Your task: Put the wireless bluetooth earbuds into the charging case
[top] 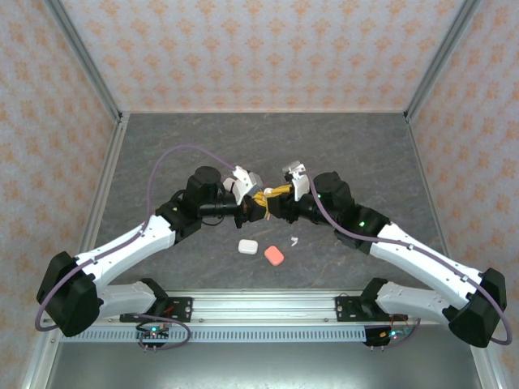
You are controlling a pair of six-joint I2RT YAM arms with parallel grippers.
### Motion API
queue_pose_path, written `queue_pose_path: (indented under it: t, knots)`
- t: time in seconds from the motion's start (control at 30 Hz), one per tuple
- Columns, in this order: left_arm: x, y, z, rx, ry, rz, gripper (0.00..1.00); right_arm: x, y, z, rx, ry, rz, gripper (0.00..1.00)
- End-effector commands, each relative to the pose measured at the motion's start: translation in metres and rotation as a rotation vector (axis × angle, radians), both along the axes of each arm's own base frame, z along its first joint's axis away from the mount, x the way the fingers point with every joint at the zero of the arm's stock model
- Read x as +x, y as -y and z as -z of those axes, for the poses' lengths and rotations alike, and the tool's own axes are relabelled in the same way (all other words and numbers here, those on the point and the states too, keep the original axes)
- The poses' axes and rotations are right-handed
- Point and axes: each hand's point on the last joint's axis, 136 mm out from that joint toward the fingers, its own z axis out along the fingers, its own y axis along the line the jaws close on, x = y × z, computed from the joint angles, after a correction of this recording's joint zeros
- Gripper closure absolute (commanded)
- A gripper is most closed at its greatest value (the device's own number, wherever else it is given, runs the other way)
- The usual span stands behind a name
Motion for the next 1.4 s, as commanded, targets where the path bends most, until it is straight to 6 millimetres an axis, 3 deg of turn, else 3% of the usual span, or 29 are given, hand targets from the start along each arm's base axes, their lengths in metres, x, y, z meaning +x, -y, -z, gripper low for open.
queue_pose_path:
  t: [0.0, 0.23, 0.37, 0.47, 0.63, 0.8, 1.17, 1.37]
  knots:
    - [-0.001, 0.005, -0.023, -0.044, 0.073, 0.018, 1.0, -0.006, -0.001, -0.022, 0.031, 0.007, -0.015, 0.56]
    - [0.0, 0.002, -0.021, -0.056, 0.097, -0.004, 1.0, 0.004, 0.022, -0.052, 0.036, -0.012, 0.075, 0.5]
    - [0.001, -0.002, -0.023, -0.07, 0.132, -0.026, 1.0, 0.019, 0.051, -0.056, 0.047, -0.069, 0.196, 0.49]
    - [0.002, -0.005, -0.022, -0.07, 0.155, -0.045, 1.0, 0.028, 0.077, -0.046, 0.027, -0.12, 0.294, 0.48]
    - [0.001, -0.011, -0.024, -0.07, 0.201, -0.068, 1.0, 0.038, 0.111, 0.003, -0.042, -0.294, 0.423, 0.48]
    - [0.003, -0.024, -0.032, -0.084, 0.269, -0.141, 1.0, 0.034, 0.124, 0.063, -0.134, -0.458, 0.489, 0.49]
    - [-0.004, -0.048, -0.056, -0.117, 0.383, -0.229, 1.0, 0.01, 0.107, 0.172, -0.256, -0.773, 0.483, 0.55]
    - [-0.006, -0.049, -0.059, -0.116, 0.386, -0.229, 1.0, -0.001, 0.086, 0.203, -0.31, -0.811, 0.459, 0.55]
